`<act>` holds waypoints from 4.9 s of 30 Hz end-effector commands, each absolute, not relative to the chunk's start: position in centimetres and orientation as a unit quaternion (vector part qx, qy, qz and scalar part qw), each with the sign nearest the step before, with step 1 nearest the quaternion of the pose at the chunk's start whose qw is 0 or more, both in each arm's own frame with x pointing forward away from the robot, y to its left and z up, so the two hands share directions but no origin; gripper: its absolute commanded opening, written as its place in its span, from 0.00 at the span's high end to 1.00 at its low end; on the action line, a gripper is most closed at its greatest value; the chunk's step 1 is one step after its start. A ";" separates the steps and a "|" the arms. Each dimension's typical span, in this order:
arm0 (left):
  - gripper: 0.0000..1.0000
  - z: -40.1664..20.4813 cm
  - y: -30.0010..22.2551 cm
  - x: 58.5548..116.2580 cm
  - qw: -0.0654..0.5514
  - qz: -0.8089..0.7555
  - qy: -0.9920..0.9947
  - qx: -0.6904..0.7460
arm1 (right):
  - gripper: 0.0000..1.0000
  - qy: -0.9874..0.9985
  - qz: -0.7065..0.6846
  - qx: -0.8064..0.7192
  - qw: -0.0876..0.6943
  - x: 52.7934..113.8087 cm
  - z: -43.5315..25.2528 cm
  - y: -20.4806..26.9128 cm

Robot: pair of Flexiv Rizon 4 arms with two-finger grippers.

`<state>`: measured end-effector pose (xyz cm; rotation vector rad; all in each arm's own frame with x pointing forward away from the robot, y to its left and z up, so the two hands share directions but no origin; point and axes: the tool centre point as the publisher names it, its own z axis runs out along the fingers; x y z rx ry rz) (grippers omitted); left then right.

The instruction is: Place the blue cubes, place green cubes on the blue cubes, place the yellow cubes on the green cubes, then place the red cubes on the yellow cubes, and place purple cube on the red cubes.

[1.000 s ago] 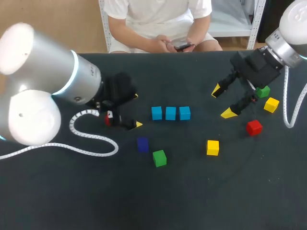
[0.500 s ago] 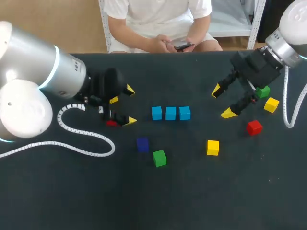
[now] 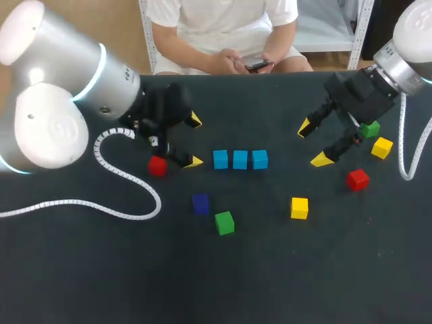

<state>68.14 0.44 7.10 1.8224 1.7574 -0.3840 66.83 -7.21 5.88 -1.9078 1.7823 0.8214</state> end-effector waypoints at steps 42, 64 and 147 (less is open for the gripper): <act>0.00 5.6 3.2 69.0 0.283 -0.158 0.654 0.683 | 0.00 0.638 0.294 -0.683 0.202 66.8 5.9 -7.2; 0.00 5.6 3.2 69.0 0.283 -0.158 0.654 0.683 | 0.00 0.571 0.242 -0.769 0.158 63.9 9.6 1.1; 0.00 5.6 3.2 69.0 0.283 -0.158 0.654 0.683 | 0.00 0.633 0.096 -0.746 0.183 72.2 13.4 -18.9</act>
